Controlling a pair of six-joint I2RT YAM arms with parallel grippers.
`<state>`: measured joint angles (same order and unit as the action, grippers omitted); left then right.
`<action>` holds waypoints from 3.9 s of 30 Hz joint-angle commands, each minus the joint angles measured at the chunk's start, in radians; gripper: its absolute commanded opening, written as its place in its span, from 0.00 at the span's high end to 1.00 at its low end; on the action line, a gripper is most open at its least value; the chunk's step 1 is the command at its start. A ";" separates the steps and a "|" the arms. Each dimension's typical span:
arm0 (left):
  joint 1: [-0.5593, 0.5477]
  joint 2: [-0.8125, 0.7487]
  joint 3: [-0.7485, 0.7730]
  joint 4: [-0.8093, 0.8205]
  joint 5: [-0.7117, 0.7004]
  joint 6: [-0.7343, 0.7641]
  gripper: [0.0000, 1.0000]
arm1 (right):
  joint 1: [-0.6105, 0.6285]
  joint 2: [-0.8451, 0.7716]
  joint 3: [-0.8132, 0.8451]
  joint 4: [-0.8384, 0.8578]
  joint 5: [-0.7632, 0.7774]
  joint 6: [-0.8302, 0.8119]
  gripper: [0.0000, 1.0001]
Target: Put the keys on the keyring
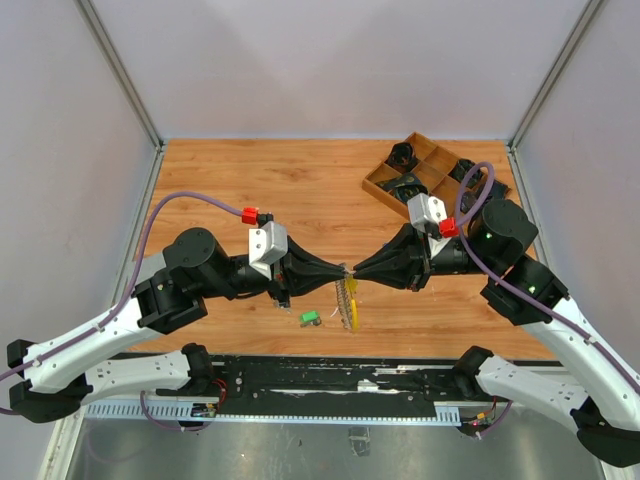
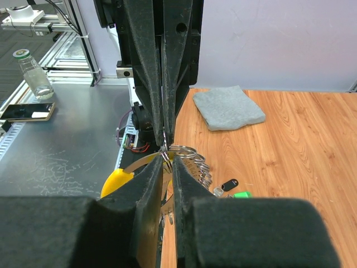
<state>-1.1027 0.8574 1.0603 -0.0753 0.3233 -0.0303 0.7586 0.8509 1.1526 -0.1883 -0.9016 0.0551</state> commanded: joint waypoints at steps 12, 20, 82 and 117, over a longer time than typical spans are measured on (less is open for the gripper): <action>-0.005 -0.022 0.042 0.028 -0.028 0.013 0.99 | -0.002 -0.019 0.010 -0.006 0.000 -0.005 0.98; -0.006 -0.031 0.040 -0.002 -0.053 0.028 0.99 | -0.001 -0.031 0.023 -0.017 0.029 -0.004 0.99; -0.006 0.009 0.043 -0.047 -0.319 0.085 0.99 | -0.001 0.083 0.070 0.003 0.286 0.334 0.99; -0.006 -0.001 0.039 -0.034 -0.311 0.082 0.99 | -0.003 0.093 0.068 -0.092 0.420 0.368 0.99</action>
<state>-1.1027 0.8761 1.0992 -0.1730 0.0109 0.0559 0.7586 0.9428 1.2228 -0.2657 -0.5251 0.4007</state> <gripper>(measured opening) 0.011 0.012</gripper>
